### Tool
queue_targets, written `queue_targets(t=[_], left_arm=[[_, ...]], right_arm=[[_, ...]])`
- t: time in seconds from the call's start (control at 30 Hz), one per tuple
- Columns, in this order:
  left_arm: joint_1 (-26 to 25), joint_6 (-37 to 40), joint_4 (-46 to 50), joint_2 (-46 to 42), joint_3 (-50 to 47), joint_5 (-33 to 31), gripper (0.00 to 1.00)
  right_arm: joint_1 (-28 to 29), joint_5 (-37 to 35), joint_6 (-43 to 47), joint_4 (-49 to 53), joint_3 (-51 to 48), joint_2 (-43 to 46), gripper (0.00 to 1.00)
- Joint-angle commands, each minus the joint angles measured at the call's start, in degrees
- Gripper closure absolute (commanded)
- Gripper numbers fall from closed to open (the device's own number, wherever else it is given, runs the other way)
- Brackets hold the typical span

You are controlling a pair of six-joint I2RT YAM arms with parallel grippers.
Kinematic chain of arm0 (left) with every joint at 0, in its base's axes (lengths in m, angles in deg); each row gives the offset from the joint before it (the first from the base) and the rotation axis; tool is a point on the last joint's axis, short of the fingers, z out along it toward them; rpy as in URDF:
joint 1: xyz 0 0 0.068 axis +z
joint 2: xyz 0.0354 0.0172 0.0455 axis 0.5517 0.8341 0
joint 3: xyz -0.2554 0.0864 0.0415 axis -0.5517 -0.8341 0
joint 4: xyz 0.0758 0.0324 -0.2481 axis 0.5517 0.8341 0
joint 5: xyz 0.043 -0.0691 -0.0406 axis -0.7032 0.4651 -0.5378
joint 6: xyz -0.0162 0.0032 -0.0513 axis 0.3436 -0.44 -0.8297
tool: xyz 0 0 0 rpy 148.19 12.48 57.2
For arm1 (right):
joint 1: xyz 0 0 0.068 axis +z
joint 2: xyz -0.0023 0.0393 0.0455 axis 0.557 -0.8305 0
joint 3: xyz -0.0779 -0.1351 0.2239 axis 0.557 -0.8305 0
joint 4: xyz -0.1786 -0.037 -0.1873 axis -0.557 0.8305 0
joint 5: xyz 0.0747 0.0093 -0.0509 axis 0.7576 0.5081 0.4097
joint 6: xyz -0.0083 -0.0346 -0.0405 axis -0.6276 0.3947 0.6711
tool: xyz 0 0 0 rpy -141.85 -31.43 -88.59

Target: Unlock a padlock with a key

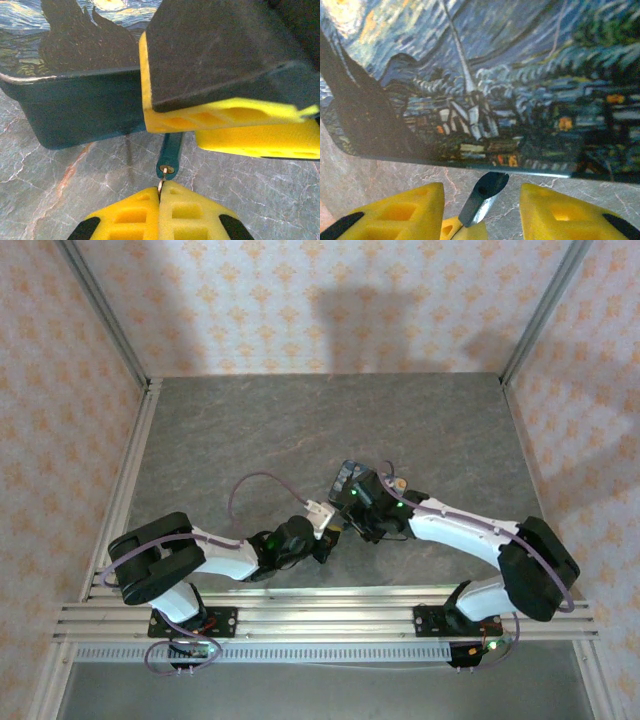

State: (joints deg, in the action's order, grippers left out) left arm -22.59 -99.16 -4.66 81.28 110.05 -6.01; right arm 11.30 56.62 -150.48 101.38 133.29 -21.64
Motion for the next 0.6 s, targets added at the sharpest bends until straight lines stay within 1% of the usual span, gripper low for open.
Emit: queue_targets(t=[0.0, 0.2, 0.23, 0.3, 0.4, 0.5, 0.57], left_arm=[[0.5, 1.4, -1.9, -2.1, -0.7, -0.3, 1.00], [0.5, 1.5, -1.8, -2.5, -1.0, -0.8, 1.00], [0.5, 1.4, -1.8, -2.6, -1.1, -0.8, 1.00], [0.5, 1.4, -1.8, -2.9, -1.3, -1.0, 1.00], [0.5, 1.5, -1.2, -3.1, -1.3, -1.5, 1.00], [0.5, 1.4, -0.7, -3.0, -1.4, -2.0, 1.00], [0.4, 1.3, -0.5, -3.1, -1.5, -2.4, 1.00]], right_arm=[[0.8, -0.6, -0.3, 0.0, 0.4, -1.1, 0.59], [1.4, -0.2, 0.2, 0.4, 1.0, -3.0, 0.60], [1.4, -0.3, 0.3, 0.5, 1.2, -3.2, 0.61], [1.5, -0.7, 0.8, 1.2, 1.4, -3.3, 0.68], [1.5, -1.9, 2.4, 3.2, 2.5, -3.5, 0.86], [1.5, -3.2, 5.0, 6.3, 4.3, -4.0, 1.00], [1.5, -3.6, 6.5, 7.7, 5.4, -4.5, 1.00]])
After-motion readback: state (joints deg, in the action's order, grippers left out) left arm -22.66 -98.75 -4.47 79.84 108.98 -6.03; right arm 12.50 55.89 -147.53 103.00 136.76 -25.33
